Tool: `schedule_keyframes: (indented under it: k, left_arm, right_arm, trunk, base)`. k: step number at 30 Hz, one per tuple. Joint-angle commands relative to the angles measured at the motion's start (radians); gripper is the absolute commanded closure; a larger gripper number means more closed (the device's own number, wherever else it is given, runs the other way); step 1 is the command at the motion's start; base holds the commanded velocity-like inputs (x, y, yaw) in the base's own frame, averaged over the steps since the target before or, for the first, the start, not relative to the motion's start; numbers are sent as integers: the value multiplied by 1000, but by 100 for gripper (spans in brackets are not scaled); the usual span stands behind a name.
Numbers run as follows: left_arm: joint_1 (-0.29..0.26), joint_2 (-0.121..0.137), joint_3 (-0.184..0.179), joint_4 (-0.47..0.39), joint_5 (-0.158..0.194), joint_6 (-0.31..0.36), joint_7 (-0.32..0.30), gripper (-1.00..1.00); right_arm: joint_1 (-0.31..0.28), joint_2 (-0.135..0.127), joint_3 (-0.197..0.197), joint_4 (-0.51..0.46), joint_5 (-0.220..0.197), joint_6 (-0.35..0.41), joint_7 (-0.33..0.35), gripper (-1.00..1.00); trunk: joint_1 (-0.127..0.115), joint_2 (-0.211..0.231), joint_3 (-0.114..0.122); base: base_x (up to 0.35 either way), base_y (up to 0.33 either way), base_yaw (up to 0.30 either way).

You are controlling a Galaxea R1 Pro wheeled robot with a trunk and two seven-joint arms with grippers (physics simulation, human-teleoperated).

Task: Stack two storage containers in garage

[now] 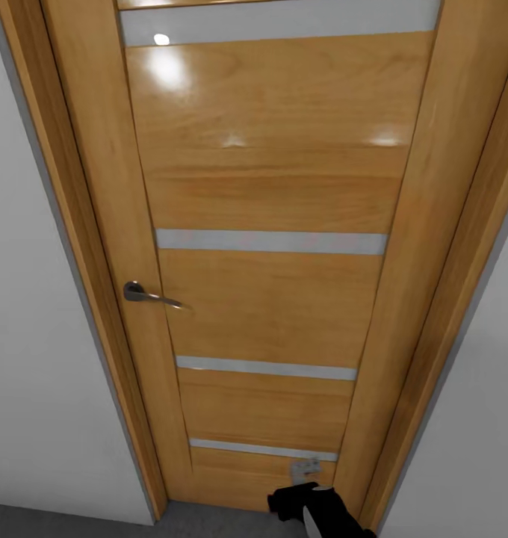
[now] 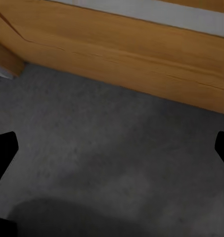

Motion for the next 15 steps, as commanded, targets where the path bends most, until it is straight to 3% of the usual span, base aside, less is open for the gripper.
schedule_keyframes:
  k: [1, 5, 8, 12, 15]
  left_arm:
    - [0, 0, 0, 0, 6, -3, 2, -100]
    - [0, -1, 0, 0, 6, -3, 2, -100]
    - [0, -1, 0, 0, 5, -3, 2, -100]
    - [0, -1, 0, 0, 5, -3, 1, -100]
    - [0, -1, 0, 0, 5, -3, 1, -100]
  right_arm:
    - [-10, 0, 1, -6, 1, 13, 3, -100]
    - [-24, 0, 31, -35, 2, 23, 10, -100]
    - [-28, 0, 129, -173, -5, 31, 11, -100]
    - [-29, 0, 186, -319, -9, 82, 11, -100]
    - [-33, 0, 254, -457, -10, 159, 9, -100]
  trunk:
    - [0, -1, -1]
    - [0, -1, -1]
    - [0, -1, -1]
    - [0, -1, -1]
    - [0, -1, -1]
  base:
    - [47, 0, 0]
    - [22, 0, 0]
    - [4, 0, 0]
    - [1, 0, 0]
    - [0, 0, 0]
